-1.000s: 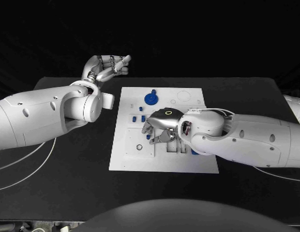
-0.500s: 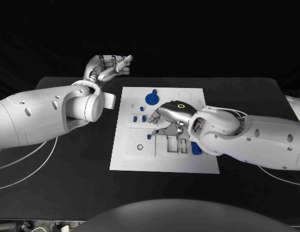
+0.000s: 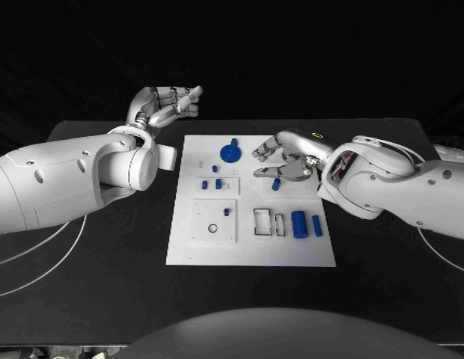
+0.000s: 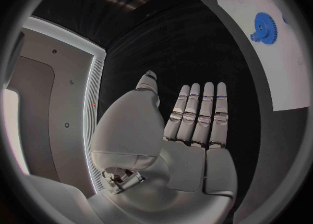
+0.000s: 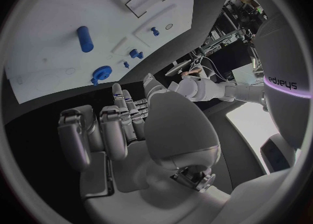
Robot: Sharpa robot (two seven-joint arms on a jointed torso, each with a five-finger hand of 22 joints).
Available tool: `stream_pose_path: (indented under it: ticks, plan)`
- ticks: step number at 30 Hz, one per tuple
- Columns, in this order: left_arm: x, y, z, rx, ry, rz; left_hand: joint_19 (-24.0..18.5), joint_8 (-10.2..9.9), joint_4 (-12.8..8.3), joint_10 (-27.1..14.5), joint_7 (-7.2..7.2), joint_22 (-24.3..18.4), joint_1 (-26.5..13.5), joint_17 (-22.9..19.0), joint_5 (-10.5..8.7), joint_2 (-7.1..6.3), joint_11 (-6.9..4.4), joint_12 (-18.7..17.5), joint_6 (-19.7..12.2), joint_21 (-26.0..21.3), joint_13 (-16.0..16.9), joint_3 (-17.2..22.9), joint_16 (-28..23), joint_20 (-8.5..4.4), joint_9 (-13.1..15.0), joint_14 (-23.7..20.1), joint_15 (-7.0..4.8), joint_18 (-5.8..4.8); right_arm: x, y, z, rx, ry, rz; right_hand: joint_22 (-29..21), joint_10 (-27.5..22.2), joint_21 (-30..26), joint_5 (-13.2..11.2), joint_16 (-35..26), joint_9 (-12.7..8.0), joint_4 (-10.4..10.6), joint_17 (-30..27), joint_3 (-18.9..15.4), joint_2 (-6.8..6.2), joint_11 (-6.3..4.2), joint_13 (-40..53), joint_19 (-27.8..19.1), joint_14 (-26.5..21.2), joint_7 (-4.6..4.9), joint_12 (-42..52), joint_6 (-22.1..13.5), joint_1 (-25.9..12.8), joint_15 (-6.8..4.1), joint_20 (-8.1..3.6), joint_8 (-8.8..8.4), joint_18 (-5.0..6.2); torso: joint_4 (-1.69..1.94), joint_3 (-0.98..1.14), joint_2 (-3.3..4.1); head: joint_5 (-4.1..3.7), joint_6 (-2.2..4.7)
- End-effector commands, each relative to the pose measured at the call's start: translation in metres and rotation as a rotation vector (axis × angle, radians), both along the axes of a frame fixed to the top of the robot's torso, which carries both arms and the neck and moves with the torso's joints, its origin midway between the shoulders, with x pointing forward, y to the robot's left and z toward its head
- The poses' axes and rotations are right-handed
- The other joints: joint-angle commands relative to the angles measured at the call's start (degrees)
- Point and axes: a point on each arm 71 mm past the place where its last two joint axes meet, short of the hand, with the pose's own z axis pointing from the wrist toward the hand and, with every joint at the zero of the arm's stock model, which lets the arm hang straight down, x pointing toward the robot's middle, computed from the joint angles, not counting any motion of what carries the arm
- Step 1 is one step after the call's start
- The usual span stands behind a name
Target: Assemble the parts on the task board
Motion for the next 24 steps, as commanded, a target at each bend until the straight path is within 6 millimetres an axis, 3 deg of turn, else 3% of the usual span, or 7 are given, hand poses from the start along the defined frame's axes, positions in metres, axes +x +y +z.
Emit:
stream_pose_path:
  ticks: [1,7,19,24]
  plan:
    - [0.0,-0.002,0.0,-0.009,-0.002,-0.019,0.4,0.3,0.1,-0.4,-0.07,-0.1,0.0,0.0,-0.19,0.37,0.12,0.3,-0.5,-0.1,0.0,0.3,0.3,0.08,0.1,-0.4,-0.08,0.61,0.002,-0.007,-0.004,-0.03,0.039,-0.009,15.1,-1.2,0.3,-0.3,0.2,0.1,-0.4,15.1,-0.4,0.2,-0.13,0.0,6.0,6.1,-0.14,-0.3,-0.5,0.7,0.09,0.33,-0.24,-0.39,-0.11,0.05,0.0,-0.19,0.01]
    - [0.0,-0.002,-0.001,-0.008,0.0,-0.018,0.4,0.3,0.1,-0.5,-0.07,-0.1,0.0,-0.1,-0.19,0.37,0.13,0.3,-0.5,-0.1,0.0,0.3,0.4,0.08,0.1,-0.4,-0.08,0.61,0.005,-0.016,-0.012,-0.155,0.04,-0.027,15.1,-3.1,0.3,-0.3,0.2,0.2,-1.1,15.1,-1.0,0.02,-0.66,0.0,6.0,6.1,-0.75,-0.2,-1.3,1.5,-1.01,-0.57,-0.25,-0.39,0.04,0.0,-0.06,-0.5,0.01]
    - [0.0,0.0,-0.002,-0.007,0.002,-0.013,0.4,0.3,0.1,-0.5,-0.06,-0.2,0.0,-0.1,-0.19,0.38,0.13,0.3,-0.5,-0.1,0.0,0.3,0.4,0.08,0.1,-0.4,-0.07,0.61,0.005,-0.02,-0.031,-0.309,0.1,-0.057,15.1,-2.6,0.3,-0.4,0.2,0.1,-2.0,15.1,-1.7,-0.53,-1.06,0.1,6.0,6.1,-1.13,0.2,-2.3,2.3,-1.44,-1.18,-0.26,-0.39,0.14,-0.03,-0.06,-0.95,0.01]
    - [0.0,0.002,-0.002,-0.006,0.002,-0.011,0.4,0.3,0.1,-0.5,-0.06,-0.2,0.0,-0.1,-0.19,0.38,0.13,0.3,-0.5,-0.1,0.0,0.3,0.4,0.08,0.1,-0.4,-0.07,0.61,0.008,-0.018,-0.037,-0.367,0.124,-0.08,15.1,-1.6,0.3,-0.4,0.2,0.3,-3.4,15.1,-1.3,0.08,-1.55,0.2,6.0,6.1,-1.73,0.4,-1.5,4.4,-1.98,-1.61,0.07,-0.39,0.09,-0.01,-0.11,-0.9,0.01]
